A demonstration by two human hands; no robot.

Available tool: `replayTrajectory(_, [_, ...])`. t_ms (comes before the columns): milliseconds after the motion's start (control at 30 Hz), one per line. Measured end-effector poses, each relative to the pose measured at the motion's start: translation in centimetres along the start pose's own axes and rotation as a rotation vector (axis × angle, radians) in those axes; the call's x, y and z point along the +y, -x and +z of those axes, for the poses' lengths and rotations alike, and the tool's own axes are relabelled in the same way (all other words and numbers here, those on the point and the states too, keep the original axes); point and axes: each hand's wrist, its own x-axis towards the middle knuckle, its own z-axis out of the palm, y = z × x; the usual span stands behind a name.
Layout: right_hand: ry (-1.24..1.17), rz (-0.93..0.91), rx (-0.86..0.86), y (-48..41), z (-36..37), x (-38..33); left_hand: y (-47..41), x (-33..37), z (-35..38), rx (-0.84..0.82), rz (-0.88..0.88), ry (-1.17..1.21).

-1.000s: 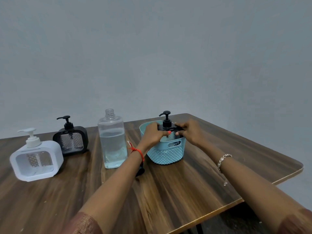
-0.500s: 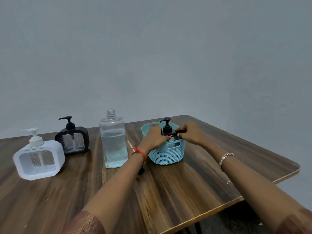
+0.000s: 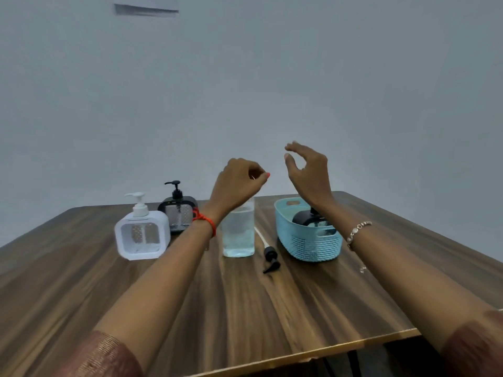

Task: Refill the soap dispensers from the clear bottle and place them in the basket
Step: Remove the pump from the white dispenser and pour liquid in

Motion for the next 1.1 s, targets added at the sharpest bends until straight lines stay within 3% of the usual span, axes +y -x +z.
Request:
replayTrajectory(300, [-0.130,-0.113,-0.182,0.9,10.0,-8.0,3.9,-7.4,-9.3,0.286,-0.029,-0.026])
replayTrajectory(433, [-0.065,-0.075,-0.377,2.8,14.8,-9.3,6.2,-12.0,-11.0,0.245,-0.173,-0.089])
replayTrajectory(567, [-0.079,0.032,-0.581,4.5,19.2,-9.5,8.2,-16.0,-11.8,0.245,-0.434,-0.085])
replayTrajectory(733, [-0.070,0.177,-0.814,6.3,23.4,-9.0,10.5,-19.8,-12.0,0.029,-0.746,0.059])
replayTrajectory(933, [-0.216,0.273,-0.848,7.5,25.5,-8.5,11.6,-21.8,-11.5,-0.035,-0.683,0.175])
replayTrajectory(1100, [-0.249,0.350,-0.770,7.7,26.3,-8.1,11.7,-22.5,-10.8,-0.053,-0.643,0.228])
